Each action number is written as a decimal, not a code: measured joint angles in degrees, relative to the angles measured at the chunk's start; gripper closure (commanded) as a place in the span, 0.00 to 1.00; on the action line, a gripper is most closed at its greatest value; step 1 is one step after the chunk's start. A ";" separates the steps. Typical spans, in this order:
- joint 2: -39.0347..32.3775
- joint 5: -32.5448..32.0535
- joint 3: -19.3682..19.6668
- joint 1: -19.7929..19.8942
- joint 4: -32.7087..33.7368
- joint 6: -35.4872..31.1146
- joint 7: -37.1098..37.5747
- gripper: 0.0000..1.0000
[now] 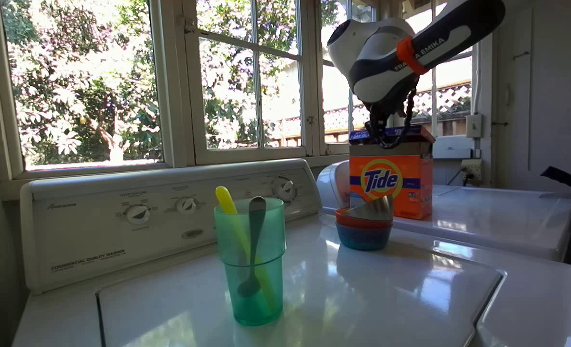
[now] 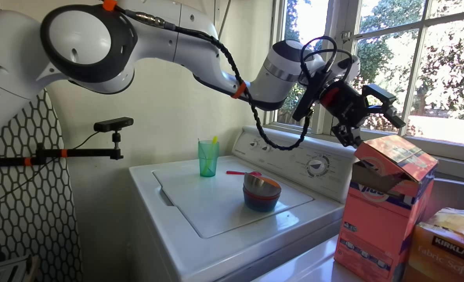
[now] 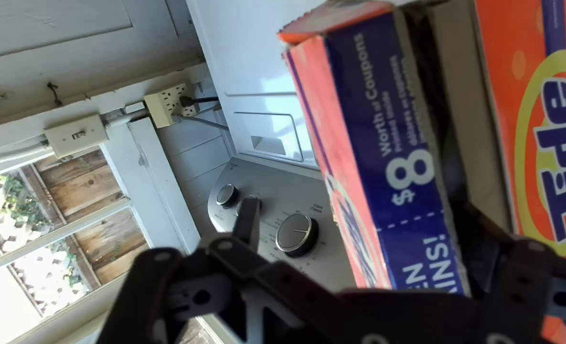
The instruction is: Open the box
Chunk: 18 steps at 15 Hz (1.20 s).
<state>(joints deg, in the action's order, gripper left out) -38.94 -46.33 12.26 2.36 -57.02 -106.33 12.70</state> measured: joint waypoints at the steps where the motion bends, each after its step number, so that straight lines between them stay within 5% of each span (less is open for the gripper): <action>1: -0.11 0.70 0.02 0.32 0.71 0.21 0.41 0.00; 18: -5.70 15.04 0.47 10.14 19.60 13.54 7.10 0.00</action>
<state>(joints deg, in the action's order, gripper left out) -44.64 -31.30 12.73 12.50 -37.42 -92.79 19.81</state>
